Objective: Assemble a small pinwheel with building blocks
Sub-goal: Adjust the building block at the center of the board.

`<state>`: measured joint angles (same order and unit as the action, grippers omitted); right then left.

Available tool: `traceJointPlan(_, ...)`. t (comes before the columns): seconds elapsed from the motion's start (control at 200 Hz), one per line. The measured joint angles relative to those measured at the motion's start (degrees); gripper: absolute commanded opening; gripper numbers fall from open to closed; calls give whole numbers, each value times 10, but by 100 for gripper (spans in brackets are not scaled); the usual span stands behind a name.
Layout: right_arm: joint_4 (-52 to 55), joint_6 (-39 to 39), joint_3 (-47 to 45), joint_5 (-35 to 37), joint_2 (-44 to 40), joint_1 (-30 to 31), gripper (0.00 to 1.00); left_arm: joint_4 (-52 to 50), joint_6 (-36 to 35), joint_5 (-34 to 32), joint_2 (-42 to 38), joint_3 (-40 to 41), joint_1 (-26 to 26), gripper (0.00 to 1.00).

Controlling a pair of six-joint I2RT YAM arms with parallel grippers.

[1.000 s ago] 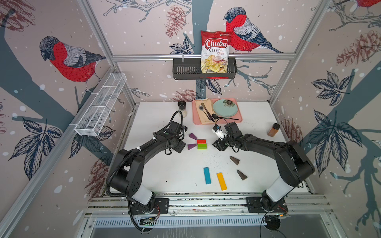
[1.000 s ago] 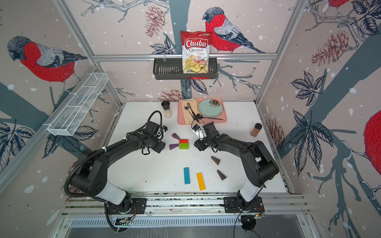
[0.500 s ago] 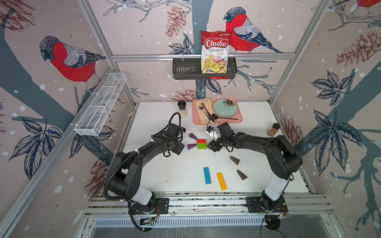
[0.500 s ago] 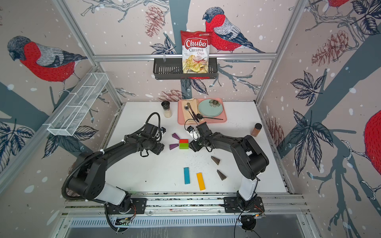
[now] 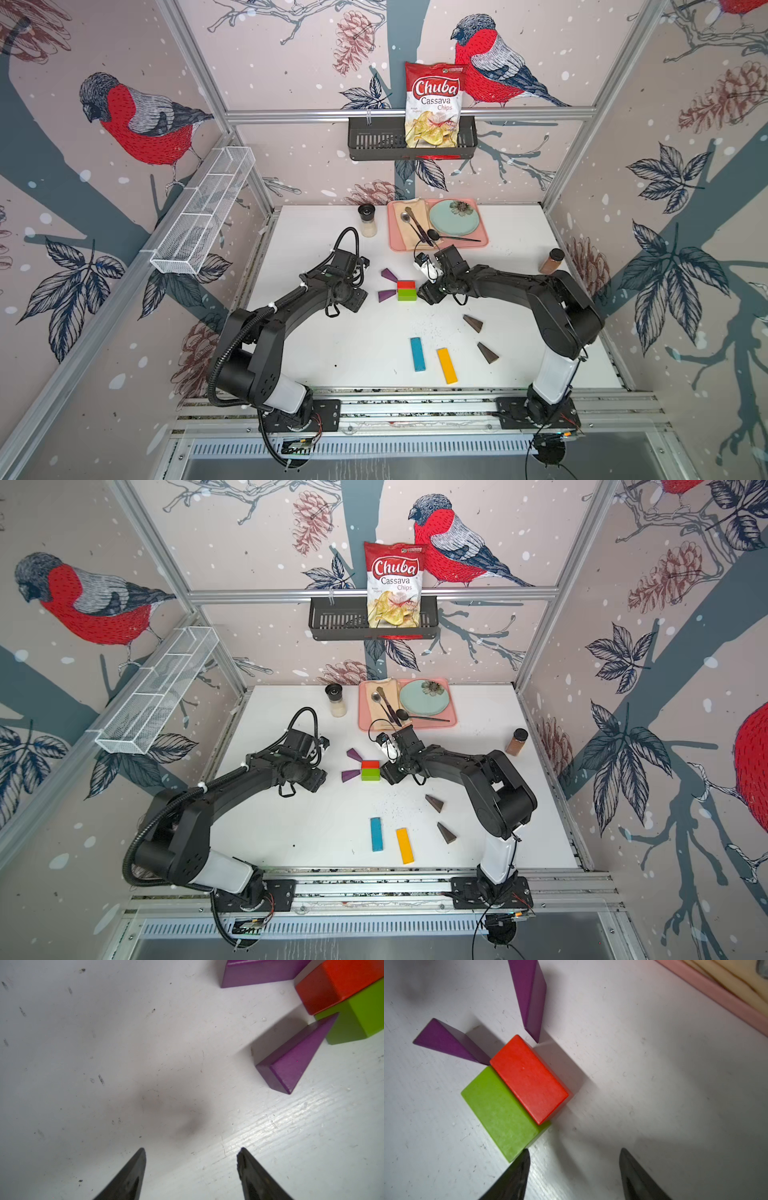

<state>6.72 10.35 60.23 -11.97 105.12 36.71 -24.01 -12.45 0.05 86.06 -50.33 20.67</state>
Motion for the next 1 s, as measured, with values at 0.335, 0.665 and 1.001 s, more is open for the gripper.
traceJointPlan(0.335,10,-2,2,15,1,0,69,2,-6,0,-2,2,-5,70)
traceJointPlan(0.665,10,-3,2,18,-2,1,69,2,-7,0,-2,0,-5,70)
traceJointPlan(1.001,10,-2,2,18,-3,2,70,1,-7,0,-2,-2,-5,69)
